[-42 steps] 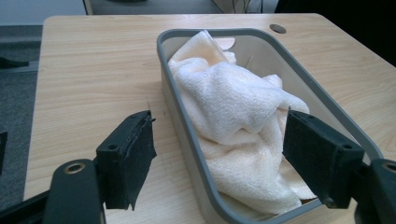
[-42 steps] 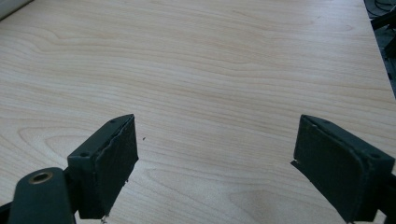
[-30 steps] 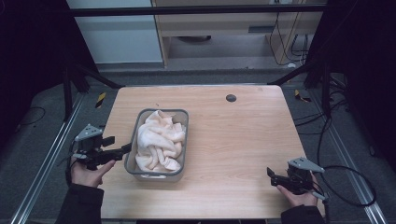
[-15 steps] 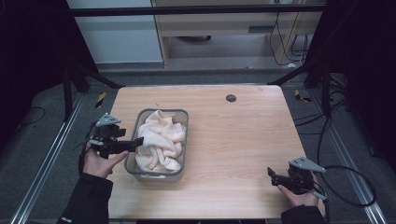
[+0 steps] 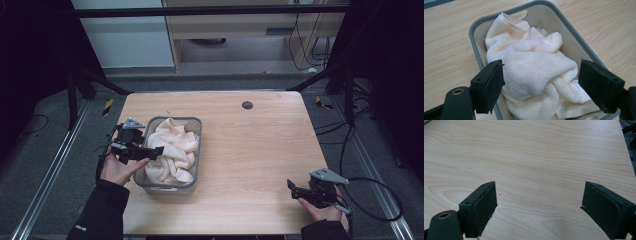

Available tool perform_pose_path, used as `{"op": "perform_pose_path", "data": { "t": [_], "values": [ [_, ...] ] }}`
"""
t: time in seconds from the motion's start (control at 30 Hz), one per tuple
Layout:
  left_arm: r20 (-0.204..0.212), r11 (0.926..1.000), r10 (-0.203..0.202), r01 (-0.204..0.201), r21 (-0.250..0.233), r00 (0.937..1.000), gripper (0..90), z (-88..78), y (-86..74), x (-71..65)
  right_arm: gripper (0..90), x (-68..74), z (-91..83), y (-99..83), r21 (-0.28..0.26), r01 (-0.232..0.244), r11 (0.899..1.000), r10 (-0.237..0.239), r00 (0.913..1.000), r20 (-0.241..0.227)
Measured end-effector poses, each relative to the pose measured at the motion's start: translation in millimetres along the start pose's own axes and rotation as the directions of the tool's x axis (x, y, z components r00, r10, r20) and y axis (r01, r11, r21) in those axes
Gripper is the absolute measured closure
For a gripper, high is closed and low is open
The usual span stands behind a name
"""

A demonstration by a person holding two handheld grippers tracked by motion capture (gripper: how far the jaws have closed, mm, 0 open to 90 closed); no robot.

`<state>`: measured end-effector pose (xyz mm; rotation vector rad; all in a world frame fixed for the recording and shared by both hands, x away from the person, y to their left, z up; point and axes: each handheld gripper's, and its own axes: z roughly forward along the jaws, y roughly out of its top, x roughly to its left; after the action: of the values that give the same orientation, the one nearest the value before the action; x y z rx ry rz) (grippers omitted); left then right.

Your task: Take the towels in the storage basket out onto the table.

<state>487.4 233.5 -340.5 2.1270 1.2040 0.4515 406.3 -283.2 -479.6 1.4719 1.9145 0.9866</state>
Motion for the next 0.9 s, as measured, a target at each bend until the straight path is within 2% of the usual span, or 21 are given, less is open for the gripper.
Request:
{"op": "perform_pose_path", "data": {
  "t": [0.03,0.2,0.33,0.67,0.77,0.9],
  "values": [
    [-0.003,0.9998,0.010,-0.010,0.016,0.9999,19.7,1.3,2.1,-1.0,12.3,-0.1,-0.1,0.0,0.001,-0.002,1.000,0.002,1.0000,-0.002],
    [-0.007,0.9992,0.017,-0.016,0.036,0.9998,19.3,6.4,6.1,-4.4,12.1,0.0,0.2,0.0,0.005,-0.001,1.000,0.001,1.0000,-0.002],
    [-0.019,0.9969,0.026,-0.024,0.074,0.9995,18.3,17.9,7.6,-7.8,11.6,-0.1,0.9,-0.1,0.013,0.001,1.000,-0.001,1.0000,-0.004],
    [-0.038,0.9920,0.015,-0.010,0.126,0.9992,14.2,38.4,9.8,-7.9,10.5,0.2,2.7,-0.5,0.029,0.002,1.000,-0.002,1.0000,-0.008],
    [-0.040,0.9881,0.004,0.002,0.154,0.9992,12.1,46.8,9.1,-6.0,9.7,0.1,3.6,-0.8,0.038,0.003,0.999,-0.002,0.9999,-0.011],
    [-0.040,0.9852,0.008,-0.001,0.172,0.9992,10.8,53.4,6.2,-5.3,9.0,-0.1,3.9,-0.8,0.045,-0.001,0.999,0.001,0.9999,-0.012]
  ]
}}
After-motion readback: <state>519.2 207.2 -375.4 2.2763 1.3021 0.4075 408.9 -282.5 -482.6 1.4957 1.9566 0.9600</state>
